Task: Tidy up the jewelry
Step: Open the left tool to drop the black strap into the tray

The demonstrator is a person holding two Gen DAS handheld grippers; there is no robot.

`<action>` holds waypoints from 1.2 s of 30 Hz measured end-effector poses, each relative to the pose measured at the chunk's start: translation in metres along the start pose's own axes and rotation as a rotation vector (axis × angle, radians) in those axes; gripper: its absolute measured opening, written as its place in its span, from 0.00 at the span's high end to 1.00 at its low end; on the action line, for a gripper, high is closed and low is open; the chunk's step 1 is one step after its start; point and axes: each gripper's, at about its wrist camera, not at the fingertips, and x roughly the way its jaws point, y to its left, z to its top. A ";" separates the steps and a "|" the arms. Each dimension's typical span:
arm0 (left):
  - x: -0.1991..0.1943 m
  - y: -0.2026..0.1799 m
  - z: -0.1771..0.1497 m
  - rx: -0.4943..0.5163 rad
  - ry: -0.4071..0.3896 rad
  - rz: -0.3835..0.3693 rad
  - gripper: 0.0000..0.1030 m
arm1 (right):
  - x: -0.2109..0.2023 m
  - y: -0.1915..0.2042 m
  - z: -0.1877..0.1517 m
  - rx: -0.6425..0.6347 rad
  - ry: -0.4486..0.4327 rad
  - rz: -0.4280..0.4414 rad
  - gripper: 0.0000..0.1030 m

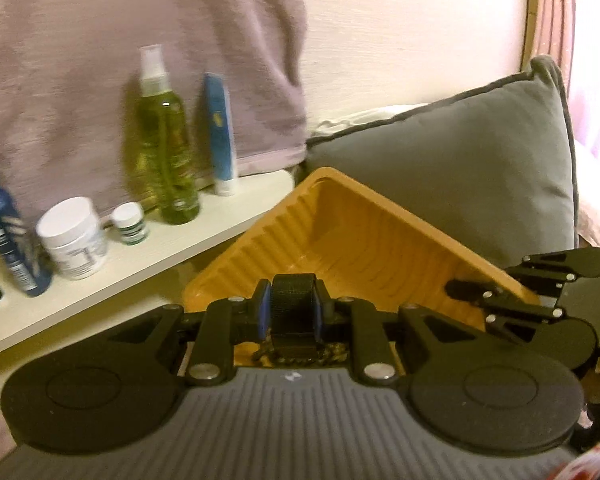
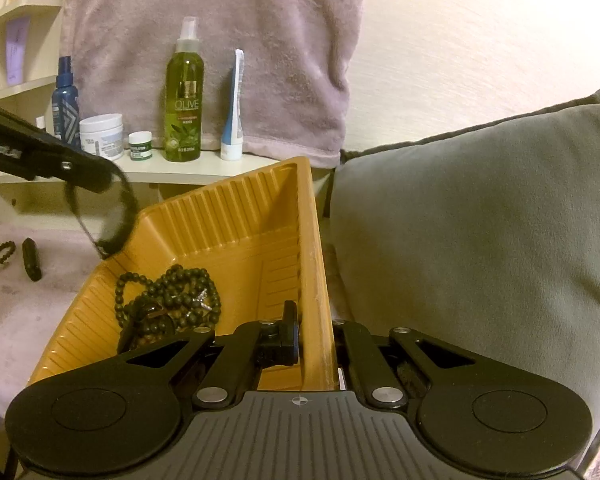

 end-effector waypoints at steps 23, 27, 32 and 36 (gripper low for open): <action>0.031 0.014 -0.019 -0.050 0.013 0.059 0.53 | 0.003 -0.001 0.000 0.008 0.005 -0.002 0.97; 0.007 0.023 -0.029 -0.072 -0.065 0.161 0.38 | 0.003 -0.001 -0.001 0.008 0.006 -0.001 0.97; -0.016 0.037 -0.046 -0.140 -0.089 0.224 0.32 | 0.003 -0.002 -0.001 0.008 0.006 -0.001 0.97; -0.027 0.042 -0.066 -0.164 -0.063 0.261 0.32 | 0.003 -0.002 -0.001 0.005 0.005 -0.001 0.97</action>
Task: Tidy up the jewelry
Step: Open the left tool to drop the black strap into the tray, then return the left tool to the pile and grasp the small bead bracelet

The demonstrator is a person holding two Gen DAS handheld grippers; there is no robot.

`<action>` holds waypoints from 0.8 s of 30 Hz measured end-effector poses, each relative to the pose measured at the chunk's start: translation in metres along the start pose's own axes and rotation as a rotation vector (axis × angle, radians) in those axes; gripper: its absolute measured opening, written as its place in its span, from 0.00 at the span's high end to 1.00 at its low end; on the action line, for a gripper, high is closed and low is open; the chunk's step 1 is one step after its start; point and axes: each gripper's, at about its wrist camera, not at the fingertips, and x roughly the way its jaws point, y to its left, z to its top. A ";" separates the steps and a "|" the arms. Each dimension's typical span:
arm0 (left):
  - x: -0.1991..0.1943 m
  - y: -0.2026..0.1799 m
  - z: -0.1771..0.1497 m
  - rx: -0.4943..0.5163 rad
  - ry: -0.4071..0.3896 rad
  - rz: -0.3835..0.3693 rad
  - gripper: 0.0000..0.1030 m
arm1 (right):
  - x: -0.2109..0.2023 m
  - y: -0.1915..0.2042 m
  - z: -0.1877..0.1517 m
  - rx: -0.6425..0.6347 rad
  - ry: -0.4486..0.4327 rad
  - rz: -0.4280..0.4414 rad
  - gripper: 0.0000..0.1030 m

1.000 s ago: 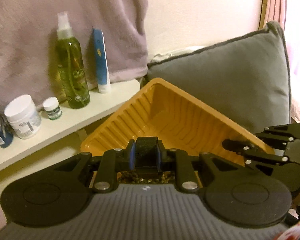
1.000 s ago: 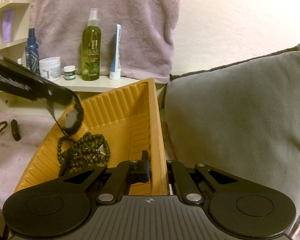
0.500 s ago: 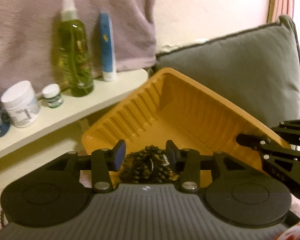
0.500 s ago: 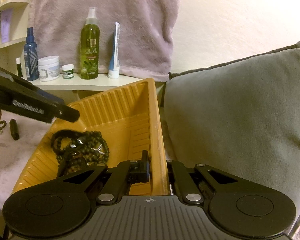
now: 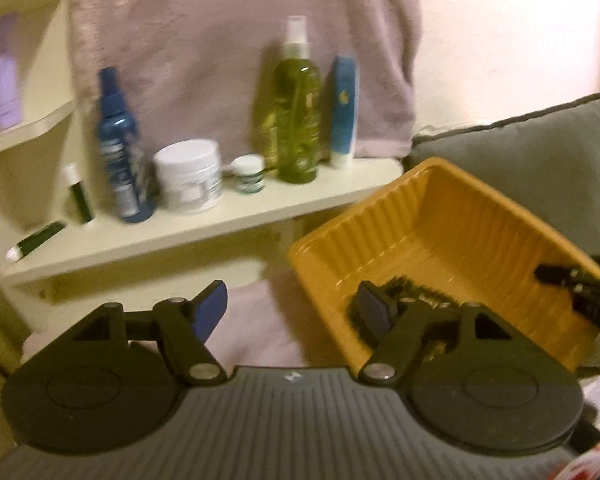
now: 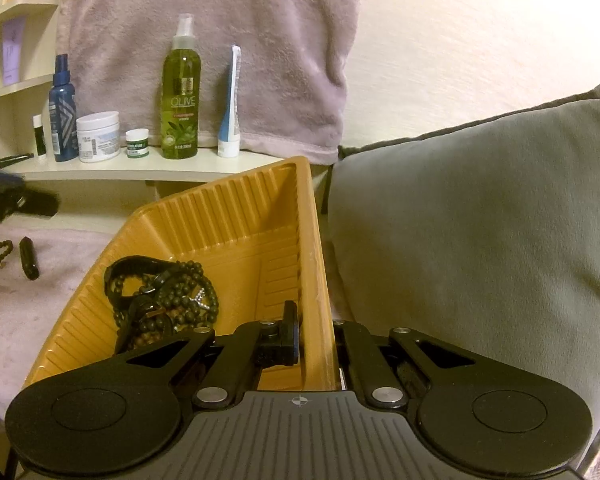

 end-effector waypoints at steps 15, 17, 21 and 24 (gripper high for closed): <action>-0.025 0.058 -0.056 -0.049 0.080 0.219 0.34 | 0.001 -0.001 -0.001 -0.003 0.006 -0.004 0.97; -0.024 0.071 -0.061 -0.077 0.104 0.248 0.34 | 0.001 0.000 -0.002 -0.003 0.008 -0.006 0.97; -0.022 0.097 -0.068 -0.140 0.125 0.291 0.34 | 0.002 0.000 -0.002 -0.005 0.011 -0.008 0.97; -0.021 0.110 -0.073 -0.153 0.131 0.318 0.34 | 0.002 0.000 -0.002 -0.008 0.012 -0.010 0.97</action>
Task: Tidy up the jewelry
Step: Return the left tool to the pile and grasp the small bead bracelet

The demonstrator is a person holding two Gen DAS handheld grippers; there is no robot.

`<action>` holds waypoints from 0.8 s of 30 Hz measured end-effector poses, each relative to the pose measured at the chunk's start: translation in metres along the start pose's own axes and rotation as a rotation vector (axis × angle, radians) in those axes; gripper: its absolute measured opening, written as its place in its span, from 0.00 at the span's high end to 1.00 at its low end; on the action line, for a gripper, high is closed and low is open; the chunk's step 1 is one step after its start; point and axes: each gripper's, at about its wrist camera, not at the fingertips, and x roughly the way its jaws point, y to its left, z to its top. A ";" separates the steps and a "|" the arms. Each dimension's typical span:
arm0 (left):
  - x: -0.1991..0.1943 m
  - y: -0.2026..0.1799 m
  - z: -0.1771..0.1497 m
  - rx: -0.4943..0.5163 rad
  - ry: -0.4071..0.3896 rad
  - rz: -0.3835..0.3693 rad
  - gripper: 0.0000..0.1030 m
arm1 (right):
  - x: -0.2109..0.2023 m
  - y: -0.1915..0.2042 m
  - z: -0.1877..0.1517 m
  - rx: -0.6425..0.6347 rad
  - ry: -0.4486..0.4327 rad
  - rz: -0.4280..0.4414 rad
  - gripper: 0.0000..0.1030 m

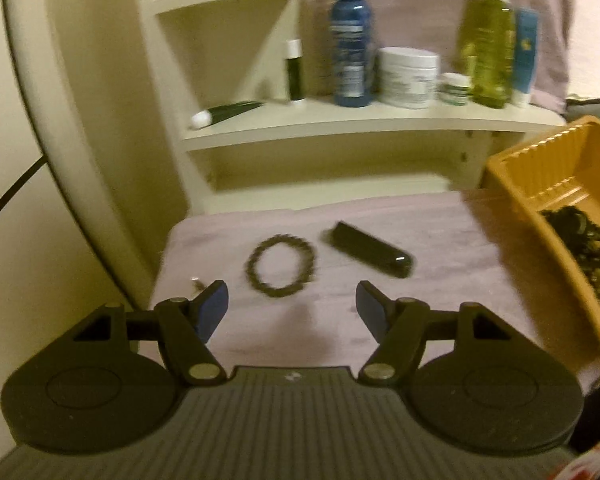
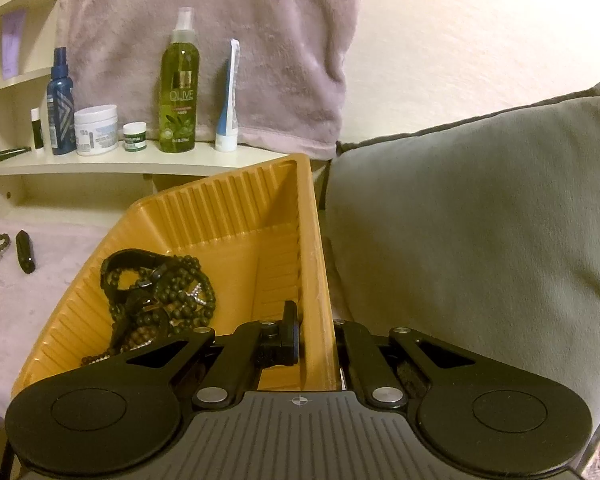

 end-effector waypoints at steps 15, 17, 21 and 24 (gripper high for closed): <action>0.036 0.035 -0.002 0.013 0.014 0.090 0.52 | 0.003 0.003 -0.001 -0.012 0.014 -0.019 0.96; 0.041 0.039 -0.001 -0.002 0.013 0.098 0.56 | 0.003 0.004 -0.001 -0.014 0.016 -0.020 0.96; 0.053 0.048 0.000 -0.037 0.013 0.114 0.63 | 0.004 0.004 -0.001 -0.016 0.019 -0.022 0.96; 0.061 0.052 -0.001 -0.054 0.017 0.121 0.70 | 0.004 0.004 0.000 -0.017 0.020 -0.023 0.96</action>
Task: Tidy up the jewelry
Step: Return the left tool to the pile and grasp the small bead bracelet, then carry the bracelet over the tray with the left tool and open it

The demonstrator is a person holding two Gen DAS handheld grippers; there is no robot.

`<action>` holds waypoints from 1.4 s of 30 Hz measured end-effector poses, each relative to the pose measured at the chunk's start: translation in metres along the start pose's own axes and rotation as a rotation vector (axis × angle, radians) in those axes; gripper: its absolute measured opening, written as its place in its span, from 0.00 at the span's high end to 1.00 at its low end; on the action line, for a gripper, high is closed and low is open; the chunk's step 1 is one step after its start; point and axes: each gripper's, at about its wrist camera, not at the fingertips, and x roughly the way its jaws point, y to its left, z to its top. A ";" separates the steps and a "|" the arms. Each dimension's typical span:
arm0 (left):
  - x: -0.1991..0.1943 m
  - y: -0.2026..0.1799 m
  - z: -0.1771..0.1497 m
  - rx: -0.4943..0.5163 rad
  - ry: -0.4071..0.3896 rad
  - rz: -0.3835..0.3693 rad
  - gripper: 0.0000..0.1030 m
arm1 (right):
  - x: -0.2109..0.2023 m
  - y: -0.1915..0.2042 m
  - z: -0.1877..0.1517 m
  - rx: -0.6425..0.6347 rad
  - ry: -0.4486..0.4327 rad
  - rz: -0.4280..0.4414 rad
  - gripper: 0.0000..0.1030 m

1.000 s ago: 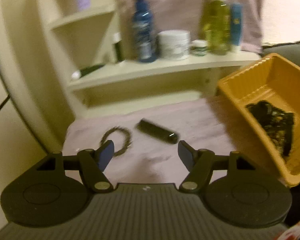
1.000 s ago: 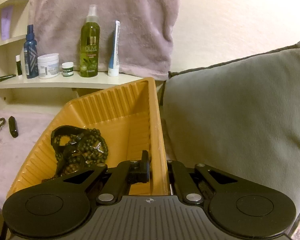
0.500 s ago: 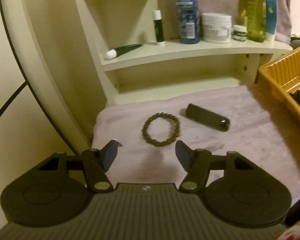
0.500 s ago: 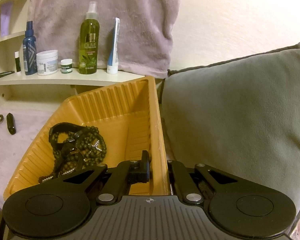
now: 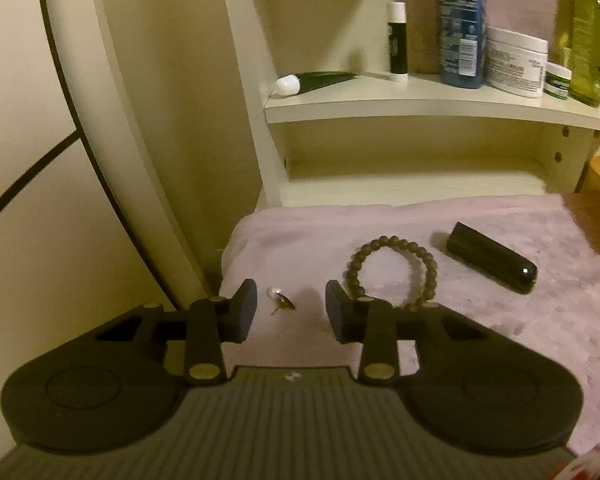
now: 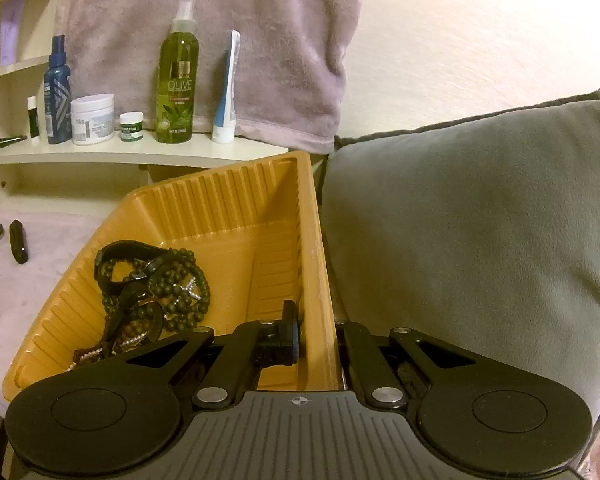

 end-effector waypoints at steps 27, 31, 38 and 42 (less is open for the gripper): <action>-0.013 -0.007 0.006 -0.009 -0.016 -0.041 0.94 | -0.001 0.001 0.000 0.003 -0.001 0.000 0.96; -0.034 -0.025 0.013 0.018 -0.047 -0.081 0.94 | -0.002 0.000 0.000 0.010 -0.004 0.004 0.96; -0.068 -0.075 0.020 0.065 -0.083 -0.221 0.94 | -0.003 0.000 0.000 0.013 -0.006 0.008 0.97; -0.084 -0.110 0.025 0.083 -0.085 -0.327 0.94 | -0.003 0.000 0.000 0.011 -0.005 0.006 0.97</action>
